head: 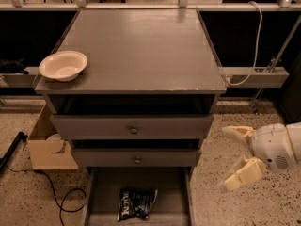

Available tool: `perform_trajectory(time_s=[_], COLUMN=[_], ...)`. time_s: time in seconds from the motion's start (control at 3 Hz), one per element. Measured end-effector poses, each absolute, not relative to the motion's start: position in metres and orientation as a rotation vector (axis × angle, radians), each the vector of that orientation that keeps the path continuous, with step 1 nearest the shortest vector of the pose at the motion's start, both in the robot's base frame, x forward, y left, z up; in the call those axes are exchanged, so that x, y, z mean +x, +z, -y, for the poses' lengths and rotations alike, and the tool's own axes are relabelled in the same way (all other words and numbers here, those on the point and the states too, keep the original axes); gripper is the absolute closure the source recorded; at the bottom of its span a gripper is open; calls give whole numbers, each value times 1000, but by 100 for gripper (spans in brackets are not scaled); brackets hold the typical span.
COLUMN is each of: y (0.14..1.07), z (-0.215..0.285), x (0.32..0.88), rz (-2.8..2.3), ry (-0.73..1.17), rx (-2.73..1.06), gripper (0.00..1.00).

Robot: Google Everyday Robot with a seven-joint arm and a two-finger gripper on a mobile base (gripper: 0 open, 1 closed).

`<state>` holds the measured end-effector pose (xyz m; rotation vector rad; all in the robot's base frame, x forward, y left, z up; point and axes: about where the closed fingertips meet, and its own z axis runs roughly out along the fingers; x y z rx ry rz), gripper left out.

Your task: Pick blue chip bag from bottom drawer and place on counter

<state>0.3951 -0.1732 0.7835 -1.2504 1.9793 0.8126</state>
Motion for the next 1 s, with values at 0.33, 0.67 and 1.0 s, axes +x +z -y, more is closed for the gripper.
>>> perform_trajectory(time_s=[0.33, 0.67, 1.0], y=[748, 707, 679], z=[161, 147, 149], x=[407, 426, 433], rz=[-2008, -2035, -2024], ry=[889, 996, 1101], rx=[-1185, -1102, -1017], gripper=[0, 0, 0])
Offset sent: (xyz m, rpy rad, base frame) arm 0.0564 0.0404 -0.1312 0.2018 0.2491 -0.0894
